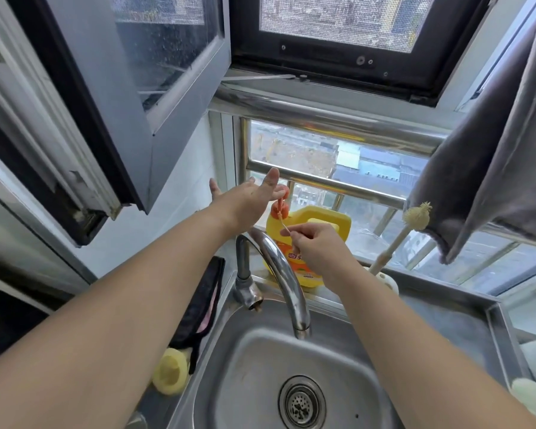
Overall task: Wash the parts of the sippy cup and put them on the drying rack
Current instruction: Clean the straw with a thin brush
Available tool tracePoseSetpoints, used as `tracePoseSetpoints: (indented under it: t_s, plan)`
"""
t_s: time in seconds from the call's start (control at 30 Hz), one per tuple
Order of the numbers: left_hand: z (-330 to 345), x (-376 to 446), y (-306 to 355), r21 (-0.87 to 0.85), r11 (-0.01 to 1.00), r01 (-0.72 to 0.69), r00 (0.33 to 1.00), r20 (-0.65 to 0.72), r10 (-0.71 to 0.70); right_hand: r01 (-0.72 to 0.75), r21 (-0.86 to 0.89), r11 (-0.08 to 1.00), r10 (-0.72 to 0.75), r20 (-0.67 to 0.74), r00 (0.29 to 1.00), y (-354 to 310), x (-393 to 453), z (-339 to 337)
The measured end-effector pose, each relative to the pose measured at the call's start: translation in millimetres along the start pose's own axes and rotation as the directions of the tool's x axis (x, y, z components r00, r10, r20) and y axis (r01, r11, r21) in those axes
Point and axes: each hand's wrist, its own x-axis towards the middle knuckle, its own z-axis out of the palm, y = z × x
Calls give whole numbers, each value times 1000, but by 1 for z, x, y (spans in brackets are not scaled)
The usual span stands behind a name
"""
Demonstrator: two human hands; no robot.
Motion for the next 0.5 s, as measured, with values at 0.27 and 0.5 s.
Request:
tracePoseSetpoints:
  t_s: [0.27,0.5]
  plan:
    - [-1,-1,2,-86,996,15,1000,-5,-15,25,23,999,-26,20,999,5,-6,-9]
    - [-9,-44,4,-486,874,9,987,-137,-87,6,-212,977,-16,-48,999,34,-39,-27]
